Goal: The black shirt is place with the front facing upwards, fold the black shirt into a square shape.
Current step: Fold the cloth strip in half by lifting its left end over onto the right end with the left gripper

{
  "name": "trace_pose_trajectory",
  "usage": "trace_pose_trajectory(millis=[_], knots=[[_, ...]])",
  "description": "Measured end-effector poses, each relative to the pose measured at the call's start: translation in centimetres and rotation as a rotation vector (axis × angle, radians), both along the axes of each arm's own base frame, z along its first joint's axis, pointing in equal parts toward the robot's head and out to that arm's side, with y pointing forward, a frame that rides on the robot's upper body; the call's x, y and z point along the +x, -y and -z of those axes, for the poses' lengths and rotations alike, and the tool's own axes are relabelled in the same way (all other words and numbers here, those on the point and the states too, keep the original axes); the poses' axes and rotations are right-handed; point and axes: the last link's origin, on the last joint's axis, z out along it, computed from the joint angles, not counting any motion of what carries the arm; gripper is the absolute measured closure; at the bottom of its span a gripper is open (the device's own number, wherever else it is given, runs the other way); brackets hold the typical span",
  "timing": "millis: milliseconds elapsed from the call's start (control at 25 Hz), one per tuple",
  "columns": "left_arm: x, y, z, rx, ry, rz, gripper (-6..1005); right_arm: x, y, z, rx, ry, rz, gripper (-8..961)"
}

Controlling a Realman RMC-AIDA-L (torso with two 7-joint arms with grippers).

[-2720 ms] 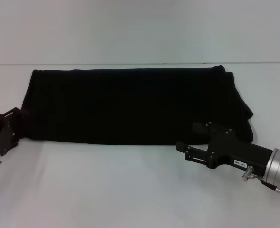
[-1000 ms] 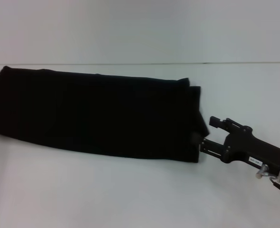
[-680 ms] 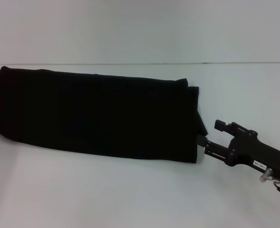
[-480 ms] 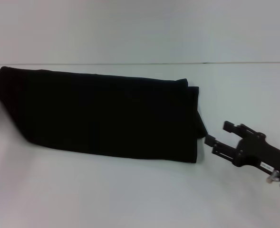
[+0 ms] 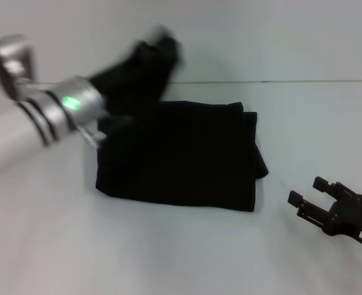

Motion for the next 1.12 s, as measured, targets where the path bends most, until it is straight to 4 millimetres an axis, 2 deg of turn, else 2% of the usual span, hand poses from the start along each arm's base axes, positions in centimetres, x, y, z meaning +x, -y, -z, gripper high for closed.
trace_pose_trajectory(millis=[80,120,160,360,480,640,880,1120], knots=[[0.9,1.1,2.6,-0.074,-0.008,0.038,966,0.2,0.4,0.0,0.000,-0.004,0.007,115],[0.9,1.1,2.6,-0.074,-0.008,0.038,966,0.3,0.6,0.0,0.000,-0.005,0.010,115],[0.6,3.5,6.3,-0.146,-0.016,0.044,966,0.4,0.7,0.0,0.001,-0.004,0.014,115],[-0.5,6.9,10.2,-0.190,-0.072,0.035,964,0.8,0.5,0.1,0.003,0.015,0.039,115],[-0.5,7.4,10.7,-0.199,-0.088,0.050,963,0.6,-0.1,0.2,0.009,0.019,0.040,115],[-0.2,7.2,10.3,-0.187,-0.071,0.069,961,-0.4,-1.6,0.6,0.043,0.033,0.017,115],[0.2,7.1,10.1,-0.186,-0.066,0.092,959,-3.2,-5.7,1.9,0.073,0.161,-0.079,116],[0.1,6.7,9.3,-0.159,-0.061,0.109,957,-6.1,-8.2,3.6,0.041,0.237,-0.155,116]])
